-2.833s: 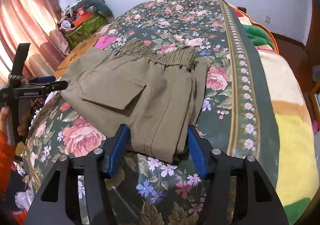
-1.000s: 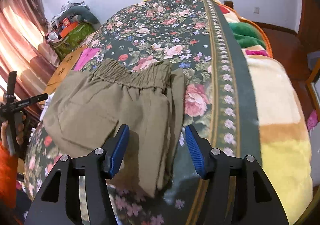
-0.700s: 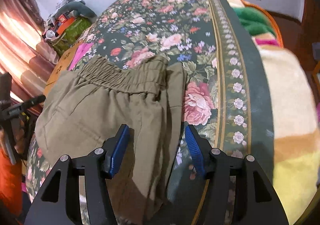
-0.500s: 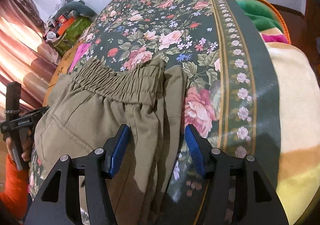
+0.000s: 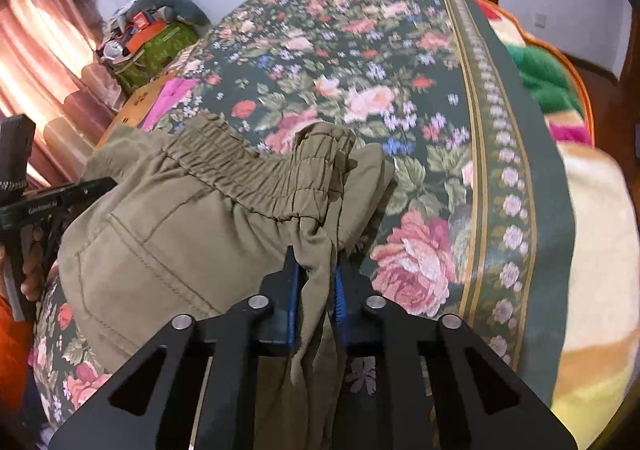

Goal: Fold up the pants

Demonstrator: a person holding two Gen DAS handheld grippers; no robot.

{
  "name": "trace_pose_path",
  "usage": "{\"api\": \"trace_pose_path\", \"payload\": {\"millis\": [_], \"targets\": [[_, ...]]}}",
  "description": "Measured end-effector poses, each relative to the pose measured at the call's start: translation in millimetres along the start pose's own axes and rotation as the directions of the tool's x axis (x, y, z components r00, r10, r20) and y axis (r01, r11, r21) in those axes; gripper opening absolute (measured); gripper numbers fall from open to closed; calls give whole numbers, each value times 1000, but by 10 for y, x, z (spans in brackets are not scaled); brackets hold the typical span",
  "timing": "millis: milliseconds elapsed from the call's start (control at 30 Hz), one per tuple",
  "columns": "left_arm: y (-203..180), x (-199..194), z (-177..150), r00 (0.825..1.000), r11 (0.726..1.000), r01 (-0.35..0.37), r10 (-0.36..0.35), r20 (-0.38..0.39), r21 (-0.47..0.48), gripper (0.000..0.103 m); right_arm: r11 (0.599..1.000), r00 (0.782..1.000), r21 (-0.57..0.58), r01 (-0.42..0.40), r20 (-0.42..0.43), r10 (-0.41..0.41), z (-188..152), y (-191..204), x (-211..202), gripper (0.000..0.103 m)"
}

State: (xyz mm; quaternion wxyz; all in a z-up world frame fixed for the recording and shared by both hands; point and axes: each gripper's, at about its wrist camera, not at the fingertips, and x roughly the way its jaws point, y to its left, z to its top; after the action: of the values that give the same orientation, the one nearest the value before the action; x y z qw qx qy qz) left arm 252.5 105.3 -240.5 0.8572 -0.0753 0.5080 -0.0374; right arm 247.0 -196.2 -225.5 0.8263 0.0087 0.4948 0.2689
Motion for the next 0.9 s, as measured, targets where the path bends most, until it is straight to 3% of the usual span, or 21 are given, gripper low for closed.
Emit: {"api": "trace_pose_path", "payload": {"millis": [233, 500, 900], "targets": [[-35, -275, 129, 996, 999, -32, 29, 81, 28, 3, 997, 998, -73, 10, 69, -5, 214, 161, -188, 9], [148, -598, 375, 986, 999, -54, 51, 161, 10, 3, 987, 985, -161, 17, 171, 11, 684, 514, -400, 8], [648, -1026, 945, 941, 985, -169, 169, 294, -25, 3, 973, 955, -232, 7, 289, 62, 1478, 1105, -366, 8]]}}
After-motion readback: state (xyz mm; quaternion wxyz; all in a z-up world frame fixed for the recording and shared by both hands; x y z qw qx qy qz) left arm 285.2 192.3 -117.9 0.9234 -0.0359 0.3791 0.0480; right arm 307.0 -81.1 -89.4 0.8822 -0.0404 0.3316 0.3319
